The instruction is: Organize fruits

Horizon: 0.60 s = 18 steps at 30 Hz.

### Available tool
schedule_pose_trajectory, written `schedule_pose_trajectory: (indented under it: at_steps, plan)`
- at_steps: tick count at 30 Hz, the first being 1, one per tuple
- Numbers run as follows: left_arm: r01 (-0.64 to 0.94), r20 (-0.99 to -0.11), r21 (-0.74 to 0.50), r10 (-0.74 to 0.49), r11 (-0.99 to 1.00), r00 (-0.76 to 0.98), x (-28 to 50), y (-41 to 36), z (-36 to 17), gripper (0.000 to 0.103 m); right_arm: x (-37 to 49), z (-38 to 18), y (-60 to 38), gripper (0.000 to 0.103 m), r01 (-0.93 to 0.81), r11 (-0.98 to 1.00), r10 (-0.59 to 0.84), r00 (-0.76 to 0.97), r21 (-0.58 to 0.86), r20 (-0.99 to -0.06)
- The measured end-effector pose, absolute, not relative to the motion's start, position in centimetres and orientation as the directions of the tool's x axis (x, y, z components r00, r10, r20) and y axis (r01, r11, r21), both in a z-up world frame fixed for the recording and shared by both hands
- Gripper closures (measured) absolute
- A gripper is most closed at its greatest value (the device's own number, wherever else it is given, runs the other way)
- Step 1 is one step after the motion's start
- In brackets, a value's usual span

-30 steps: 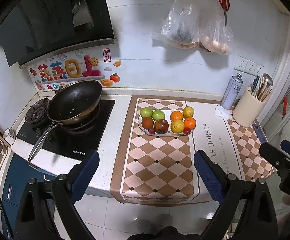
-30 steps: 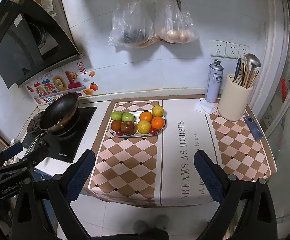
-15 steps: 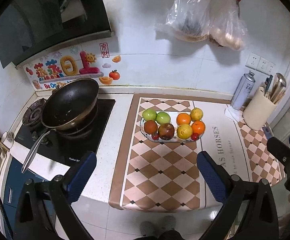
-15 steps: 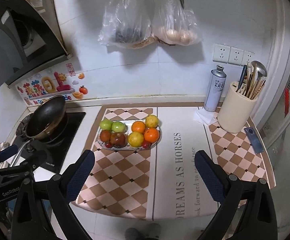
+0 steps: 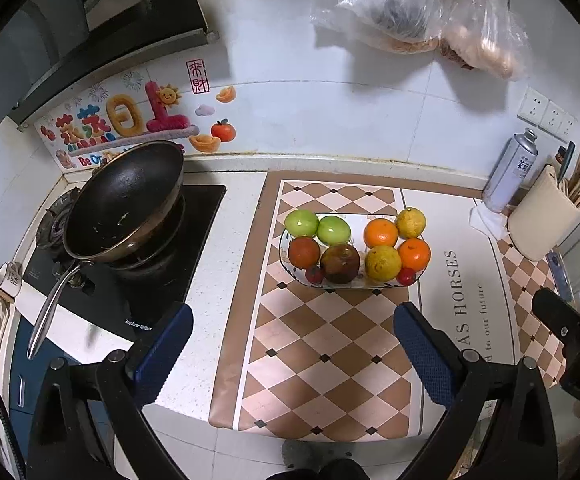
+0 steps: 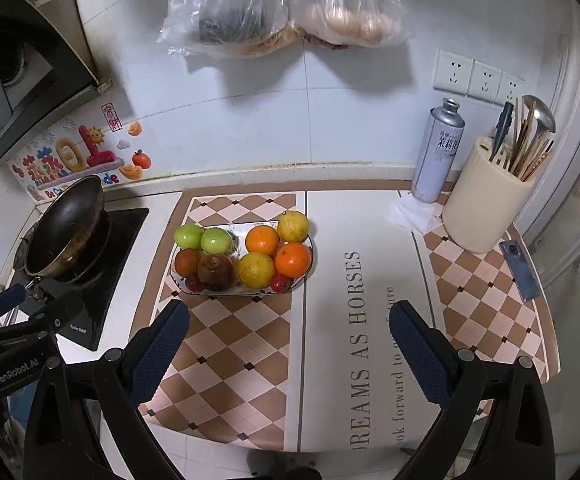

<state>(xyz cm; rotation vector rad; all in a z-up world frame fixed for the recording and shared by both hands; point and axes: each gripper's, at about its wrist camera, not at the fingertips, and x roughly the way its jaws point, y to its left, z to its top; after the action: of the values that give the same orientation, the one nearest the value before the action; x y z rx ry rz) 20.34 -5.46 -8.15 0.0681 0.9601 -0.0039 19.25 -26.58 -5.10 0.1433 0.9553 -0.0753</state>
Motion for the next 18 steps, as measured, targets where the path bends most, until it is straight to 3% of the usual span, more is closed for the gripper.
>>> schedule_pose_trajectory:
  at_steps: [18]
  plan:
    - [0.033, -0.819, 0.065, 0.034, 0.997, 0.573, 21.20, -6.17, -8.40, 0.000, 19.99, -5.66, -26.98, 0.001, 0.123, 0.989, 0.003, 0.560, 0.086, -0.829]
